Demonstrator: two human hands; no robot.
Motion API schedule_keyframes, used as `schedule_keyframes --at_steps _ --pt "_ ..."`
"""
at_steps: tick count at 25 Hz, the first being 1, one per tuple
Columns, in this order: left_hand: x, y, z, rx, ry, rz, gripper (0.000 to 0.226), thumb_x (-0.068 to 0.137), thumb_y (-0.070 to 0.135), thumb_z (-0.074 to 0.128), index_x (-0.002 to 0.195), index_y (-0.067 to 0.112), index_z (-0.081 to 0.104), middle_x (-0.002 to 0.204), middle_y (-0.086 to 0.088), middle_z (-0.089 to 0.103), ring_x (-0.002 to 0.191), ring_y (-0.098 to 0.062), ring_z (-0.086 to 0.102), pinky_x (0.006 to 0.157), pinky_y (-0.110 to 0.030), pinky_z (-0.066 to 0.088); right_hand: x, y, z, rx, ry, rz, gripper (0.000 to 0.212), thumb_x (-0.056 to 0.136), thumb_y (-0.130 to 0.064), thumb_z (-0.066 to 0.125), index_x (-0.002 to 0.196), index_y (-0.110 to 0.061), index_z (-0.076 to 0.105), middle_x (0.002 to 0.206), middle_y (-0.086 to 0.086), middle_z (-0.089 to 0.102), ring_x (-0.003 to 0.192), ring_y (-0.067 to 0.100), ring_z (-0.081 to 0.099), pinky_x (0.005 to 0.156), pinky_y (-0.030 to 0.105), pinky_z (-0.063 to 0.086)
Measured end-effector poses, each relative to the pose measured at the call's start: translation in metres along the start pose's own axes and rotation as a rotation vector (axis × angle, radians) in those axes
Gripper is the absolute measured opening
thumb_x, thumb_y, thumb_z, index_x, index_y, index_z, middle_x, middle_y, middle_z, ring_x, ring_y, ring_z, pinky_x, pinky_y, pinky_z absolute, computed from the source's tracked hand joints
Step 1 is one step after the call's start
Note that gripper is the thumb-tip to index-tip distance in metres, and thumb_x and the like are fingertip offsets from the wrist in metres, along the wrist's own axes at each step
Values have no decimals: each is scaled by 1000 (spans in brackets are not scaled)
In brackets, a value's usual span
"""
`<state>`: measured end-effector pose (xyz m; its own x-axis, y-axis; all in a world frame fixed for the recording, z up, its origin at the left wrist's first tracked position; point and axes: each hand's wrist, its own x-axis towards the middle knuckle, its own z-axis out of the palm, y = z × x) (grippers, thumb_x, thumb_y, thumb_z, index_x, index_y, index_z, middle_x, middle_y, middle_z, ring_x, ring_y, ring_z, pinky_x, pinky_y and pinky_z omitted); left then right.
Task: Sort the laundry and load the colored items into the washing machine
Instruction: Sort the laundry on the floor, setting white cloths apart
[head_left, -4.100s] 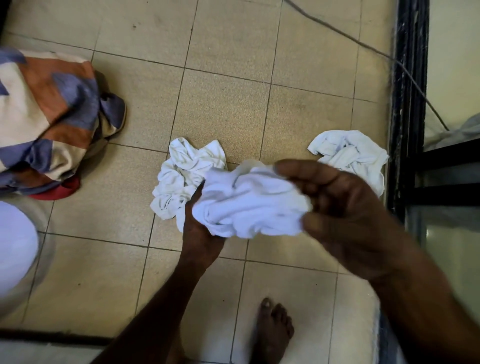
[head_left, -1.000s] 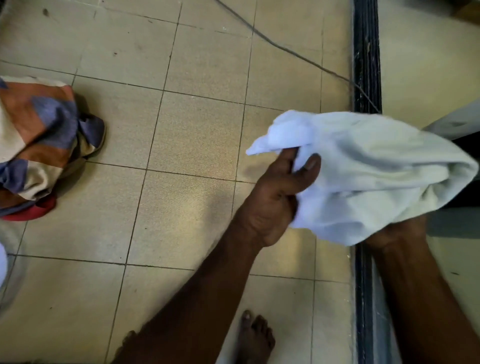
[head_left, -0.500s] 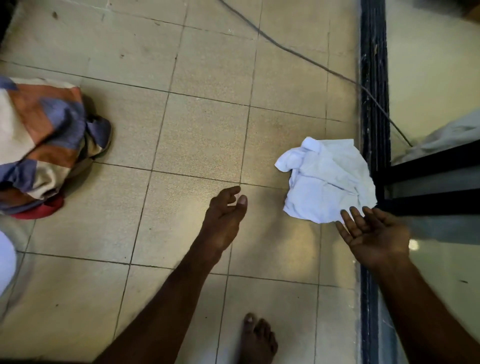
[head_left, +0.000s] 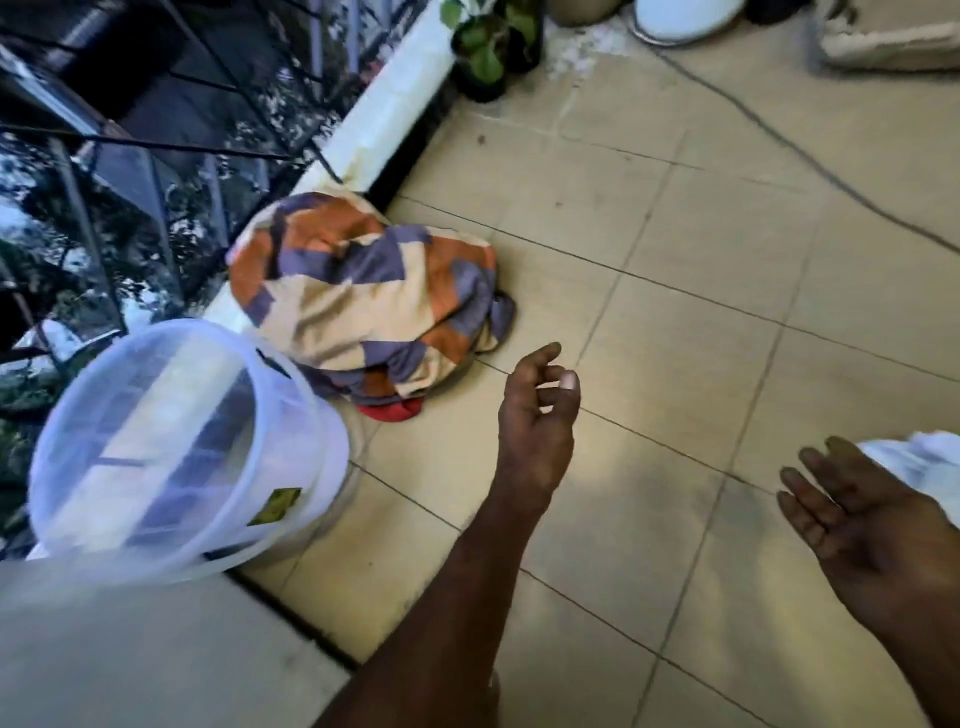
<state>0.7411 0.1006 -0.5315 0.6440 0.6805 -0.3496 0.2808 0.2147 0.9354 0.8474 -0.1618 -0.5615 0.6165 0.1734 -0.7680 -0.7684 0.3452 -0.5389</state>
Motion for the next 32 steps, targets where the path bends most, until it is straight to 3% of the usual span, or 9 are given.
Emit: schedule_keyframes --at_steps 2,6,9,12,14,17,23,29,32 --pt "9 13 -38 -32 71 23 29 100 15 59 129 16 57 105 -2 59 95 -19 58 72 -27 50 -10 16 57 -181 -29 -83 43 95 4 44 121 -21 67 112 0 76 91 21 77 67 29 63" --pt "22 34 -102 -61 218 56 26 100 19 60 123 31 59 117 -3 63 106 -18 58 95 -40 51 -42 47 173 -419 -206 -162 27 94 -4 61 113 -22 70 102 3 79 86 26 75 80 40 57" --pt "32 48 -140 -79 297 51 34 101 17 59 134 21 55 120 -15 62 106 -23 58 91 -44 49 -64 73 238 -564 -338 -185 26 94 -4 63 113 -20 70 98 4 79 79 23 75 74 36 57" --pt "35 57 -164 -84 324 58 35 101 16 57 136 17 52 110 -10 62 110 -37 62 96 -62 48 -75 98 273 -718 -419 -199 25 95 -6 63 113 -22 70 101 2 78 82 22 76 71 35 57" --pt "35 61 -174 -88 334 48 35 102 15 56 137 16 51 116 -19 62 116 -43 60 96 -69 47 -78 109 283 -800 -450 -215 26 95 -7 65 114 -24 71 103 1 78 87 22 77 72 36 57" --pt "34 64 -183 -77 340 27 36 102 14 56 137 16 51 122 -25 58 118 -44 58 97 -68 47 -79 118 289 -819 -472 -217 28 94 -8 66 116 -25 71 106 -1 77 91 21 77 74 36 58" --pt "32 66 -166 -80 304 26 36 102 13 56 137 16 52 111 -12 58 113 -40 58 99 -66 47 -75 108 277 -810 -447 -226 35 90 -5 69 117 -27 71 110 -3 76 97 17 75 76 35 59" --pt "21 61 -88 -40 115 45 28 100 12 58 127 18 57 110 -7 61 97 -19 56 92 -49 51 -64 66 221 -656 -208 -325 37 90 -4 71 118 -27 70 114 -1 70 102 17 70 72 32 59" --pt "9 50 -36 25 -44 47 38 95 21 63 133 16 56 122 -20 58 99 -21 56 88 -45 51 -58 38 174 -544 5 -388 38 89 0 70 119 -24 69 114 1 68 102 20 69 71 33 58"
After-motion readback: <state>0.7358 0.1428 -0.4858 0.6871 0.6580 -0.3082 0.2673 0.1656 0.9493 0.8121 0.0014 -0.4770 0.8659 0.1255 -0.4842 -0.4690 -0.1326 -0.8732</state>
